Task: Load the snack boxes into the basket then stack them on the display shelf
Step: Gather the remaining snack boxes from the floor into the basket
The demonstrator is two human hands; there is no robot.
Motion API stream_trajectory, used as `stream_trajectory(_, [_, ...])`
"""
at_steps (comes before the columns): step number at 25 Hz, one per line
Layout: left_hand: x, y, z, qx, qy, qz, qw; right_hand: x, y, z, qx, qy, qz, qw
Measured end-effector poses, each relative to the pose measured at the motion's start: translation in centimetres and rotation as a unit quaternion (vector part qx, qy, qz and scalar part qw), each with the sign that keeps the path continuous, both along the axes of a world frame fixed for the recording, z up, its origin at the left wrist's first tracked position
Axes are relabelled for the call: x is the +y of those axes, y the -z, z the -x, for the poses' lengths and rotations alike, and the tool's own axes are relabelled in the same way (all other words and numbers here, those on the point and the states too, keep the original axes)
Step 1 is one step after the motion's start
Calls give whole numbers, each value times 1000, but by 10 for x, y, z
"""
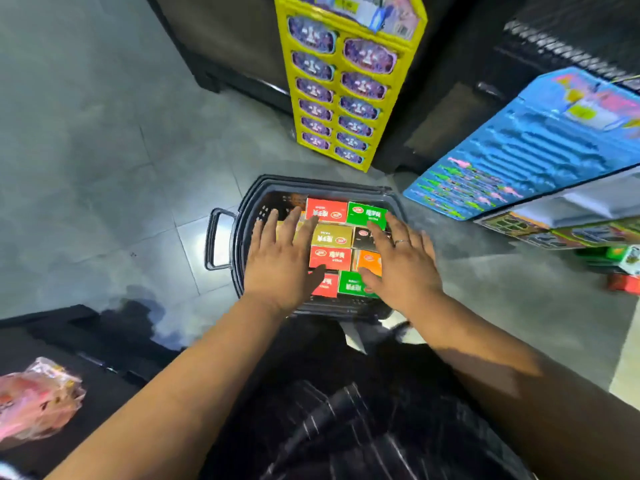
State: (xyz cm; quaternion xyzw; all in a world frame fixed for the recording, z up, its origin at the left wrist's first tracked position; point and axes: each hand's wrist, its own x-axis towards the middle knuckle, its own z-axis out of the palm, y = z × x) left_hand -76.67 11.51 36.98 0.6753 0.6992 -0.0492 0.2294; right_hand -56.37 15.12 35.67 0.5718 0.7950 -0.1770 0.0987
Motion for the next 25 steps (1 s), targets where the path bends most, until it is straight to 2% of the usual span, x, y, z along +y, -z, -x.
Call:
stream_trajectory(5, [-3,-89,-76,-6,68,-91,994,-26,-93,-86,25,40,-65,997])
stream_trajectory(10, [-19,-147,-210,2,112,-173,979,-63,-153,-218,4,88,-112,990])
stream_trajectory(18, [-39,-206,-432,-19,242,-189,952,-135,-220,-444,-20,232,-118,965])
stream_trajectory(22, [-39,-222,-530,-40,333,-180,925,-169,-237,-533,-19,333,-118,936])
stream_trajectory(25, [-31,-223,-595,-67,390,-165,903,-185,-244,-592,-13,394,-64,917])
